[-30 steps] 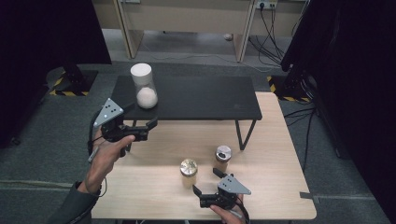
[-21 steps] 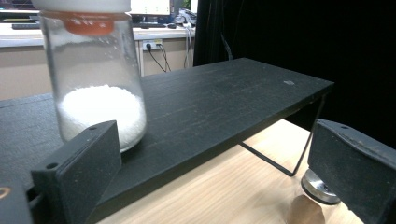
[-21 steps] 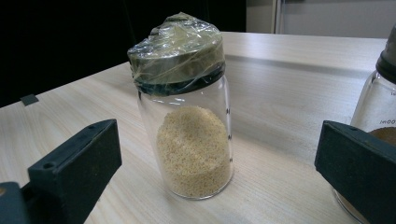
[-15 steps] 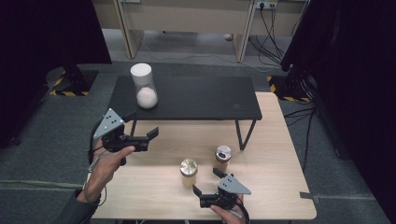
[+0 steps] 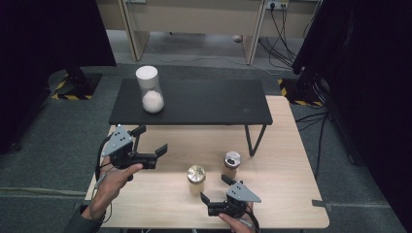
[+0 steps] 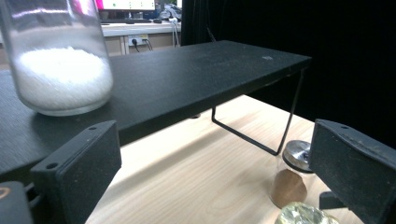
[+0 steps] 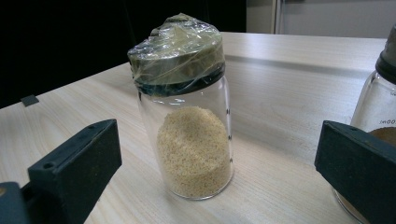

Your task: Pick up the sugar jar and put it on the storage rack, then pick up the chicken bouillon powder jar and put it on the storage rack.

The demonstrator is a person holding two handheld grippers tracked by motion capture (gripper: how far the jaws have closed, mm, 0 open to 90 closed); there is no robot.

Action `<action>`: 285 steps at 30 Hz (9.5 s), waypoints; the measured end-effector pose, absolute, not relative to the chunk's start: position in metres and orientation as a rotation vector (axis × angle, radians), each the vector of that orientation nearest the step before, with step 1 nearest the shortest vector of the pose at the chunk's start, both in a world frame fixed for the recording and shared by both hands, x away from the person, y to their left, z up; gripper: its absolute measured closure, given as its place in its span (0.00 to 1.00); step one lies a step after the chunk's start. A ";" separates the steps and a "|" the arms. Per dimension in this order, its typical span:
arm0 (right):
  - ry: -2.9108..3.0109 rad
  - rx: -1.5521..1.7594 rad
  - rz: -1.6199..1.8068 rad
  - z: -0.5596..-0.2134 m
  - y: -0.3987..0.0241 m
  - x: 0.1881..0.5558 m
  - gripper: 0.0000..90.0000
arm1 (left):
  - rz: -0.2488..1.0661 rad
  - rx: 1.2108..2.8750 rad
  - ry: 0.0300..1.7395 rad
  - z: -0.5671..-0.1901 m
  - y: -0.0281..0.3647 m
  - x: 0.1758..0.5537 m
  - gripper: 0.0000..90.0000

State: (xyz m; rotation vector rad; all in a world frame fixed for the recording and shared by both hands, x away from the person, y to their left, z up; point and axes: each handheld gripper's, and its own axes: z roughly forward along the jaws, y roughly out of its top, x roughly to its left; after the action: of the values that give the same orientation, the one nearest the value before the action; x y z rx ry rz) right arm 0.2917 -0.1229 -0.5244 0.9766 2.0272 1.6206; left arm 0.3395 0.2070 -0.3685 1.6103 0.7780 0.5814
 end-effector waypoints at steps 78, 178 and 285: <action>2.017 0.965 1.629 -0.522 -0.123 0.291 0.01 | 0.542 1.586 0.747 -0.498 0.222 0.296 0.02; 2.102 0.909 1.524 -0.524 -0.076 0.318 0.27 | 0.552 1.617 0.740 -0.523 0.223 0.289 0.02; 2.155 0.840 1.585 -0.369 -0.065 0.351 0.34 | 0.542 1.615 0.754 -0.525 0.224 0.291 0.02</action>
State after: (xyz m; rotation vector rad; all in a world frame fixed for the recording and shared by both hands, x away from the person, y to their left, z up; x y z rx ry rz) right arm 0.3509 -0.0653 -0.3695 0.8404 2.1554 1.5845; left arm 0.2908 0.2243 -0.5250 1.6149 0.7543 0.5418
